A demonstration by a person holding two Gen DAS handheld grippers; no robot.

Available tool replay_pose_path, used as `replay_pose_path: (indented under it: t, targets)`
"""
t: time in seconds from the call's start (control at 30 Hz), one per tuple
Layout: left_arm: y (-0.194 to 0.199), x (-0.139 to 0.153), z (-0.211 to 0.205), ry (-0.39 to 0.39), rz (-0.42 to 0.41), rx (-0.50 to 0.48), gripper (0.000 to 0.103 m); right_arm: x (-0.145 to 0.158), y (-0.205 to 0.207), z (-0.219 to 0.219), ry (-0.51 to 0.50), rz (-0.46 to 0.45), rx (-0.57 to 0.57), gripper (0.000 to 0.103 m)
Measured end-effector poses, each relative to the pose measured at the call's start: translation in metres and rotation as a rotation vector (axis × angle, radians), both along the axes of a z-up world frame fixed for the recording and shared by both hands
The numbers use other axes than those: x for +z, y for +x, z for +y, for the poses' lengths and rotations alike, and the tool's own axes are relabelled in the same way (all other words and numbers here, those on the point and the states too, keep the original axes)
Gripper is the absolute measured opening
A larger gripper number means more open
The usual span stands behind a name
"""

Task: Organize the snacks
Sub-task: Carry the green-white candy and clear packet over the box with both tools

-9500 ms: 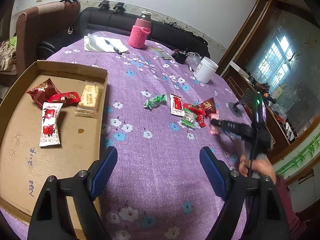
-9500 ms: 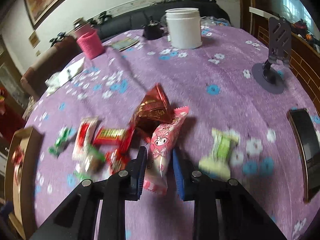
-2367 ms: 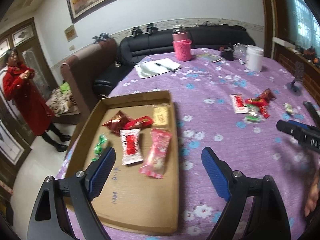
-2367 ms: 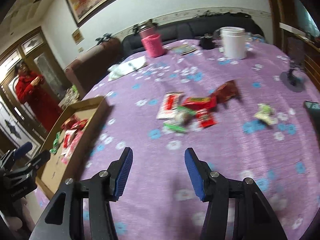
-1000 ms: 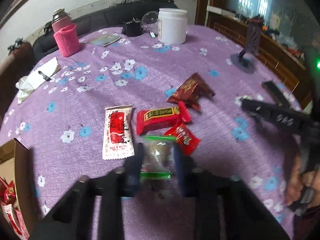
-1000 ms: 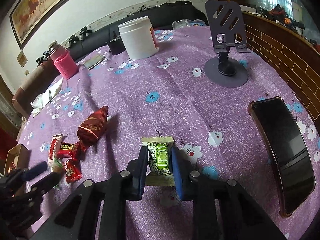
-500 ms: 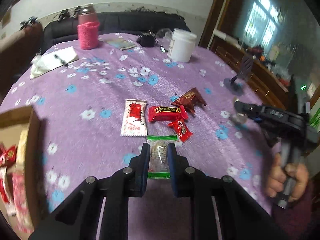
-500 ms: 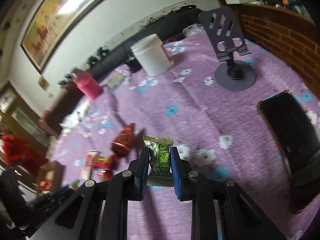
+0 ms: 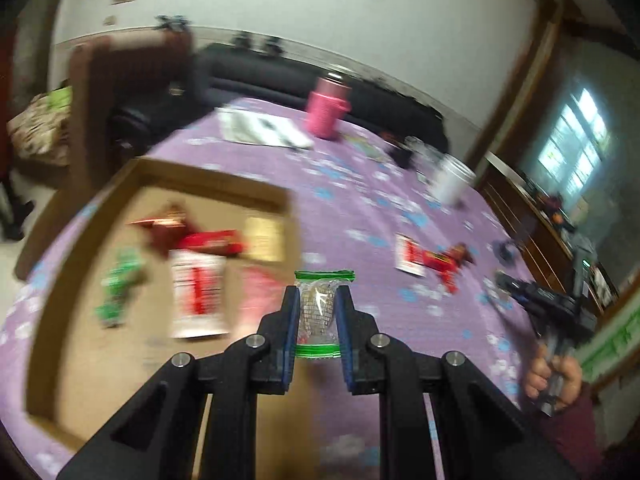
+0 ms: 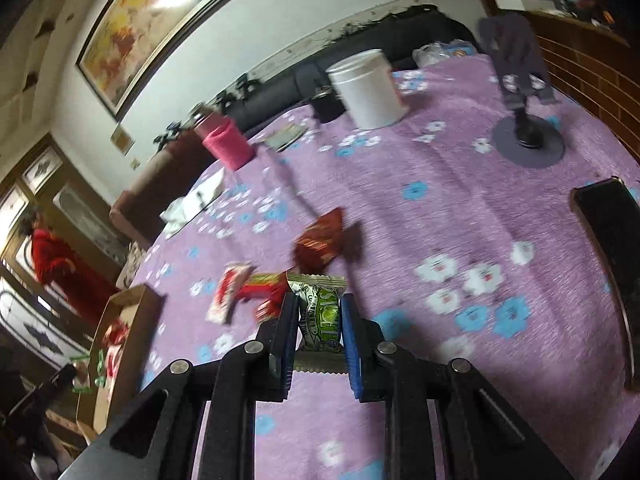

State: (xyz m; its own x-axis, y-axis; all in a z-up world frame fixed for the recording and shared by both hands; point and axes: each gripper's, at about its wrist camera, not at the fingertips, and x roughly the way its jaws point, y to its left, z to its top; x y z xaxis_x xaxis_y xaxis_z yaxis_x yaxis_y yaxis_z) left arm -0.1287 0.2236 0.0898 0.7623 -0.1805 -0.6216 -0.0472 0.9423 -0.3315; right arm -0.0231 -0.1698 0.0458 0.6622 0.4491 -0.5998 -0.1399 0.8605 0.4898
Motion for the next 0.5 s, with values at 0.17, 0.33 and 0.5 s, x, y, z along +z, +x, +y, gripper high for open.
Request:
replay_pose_path:
  t: [0.17,0.33,0.5]
  targets:
    - [-0.025,-0.009,0.057,0.011,0.009,0.130,0.017,0.016,-0.022,0.058,-0.042,-0.006,0.099,0.023]
    - [-0.035,-0.026,0.090,-0.003,0.044,0.199,0.018,0.034,-0.037,0.131,-0.069,-0.023,0.242,0.023]
    - [-0.032,-0.040,0.112,-0.002,0.076,0.228,0.018,0.038,-0.054,0.219,-0.080,-0.012,0.419,0.023]
